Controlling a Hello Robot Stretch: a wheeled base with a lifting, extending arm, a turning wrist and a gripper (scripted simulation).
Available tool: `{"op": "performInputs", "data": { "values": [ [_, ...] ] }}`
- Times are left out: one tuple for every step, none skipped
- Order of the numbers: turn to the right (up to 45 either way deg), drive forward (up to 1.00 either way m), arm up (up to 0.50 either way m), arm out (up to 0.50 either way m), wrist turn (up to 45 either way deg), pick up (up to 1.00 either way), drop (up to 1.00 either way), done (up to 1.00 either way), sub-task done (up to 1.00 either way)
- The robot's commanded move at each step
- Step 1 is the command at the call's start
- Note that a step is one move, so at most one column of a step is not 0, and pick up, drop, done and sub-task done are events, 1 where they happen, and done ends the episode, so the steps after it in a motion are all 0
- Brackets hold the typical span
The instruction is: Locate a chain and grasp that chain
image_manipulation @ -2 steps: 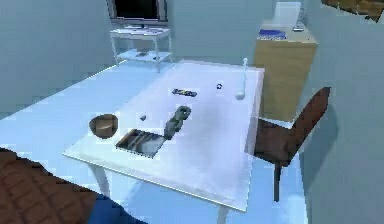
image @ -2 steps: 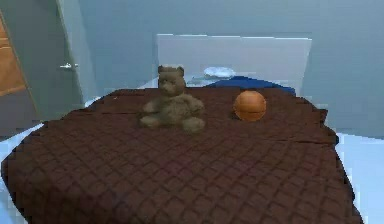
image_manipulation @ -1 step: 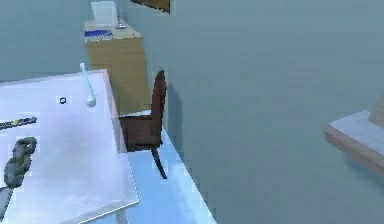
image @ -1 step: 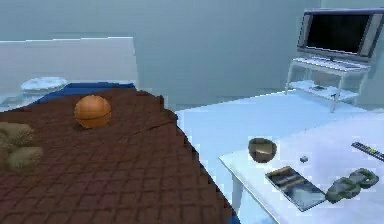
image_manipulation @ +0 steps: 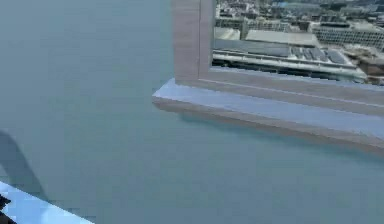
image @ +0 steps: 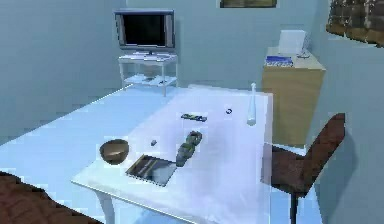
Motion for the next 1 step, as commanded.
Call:
{"op": "performInputs", "data": {
  "values": [
    [45.0, 0.0, 0.0, 0.0, 0.0, 0.0, 0.0, 0.0, 0.0]
  ]
}}
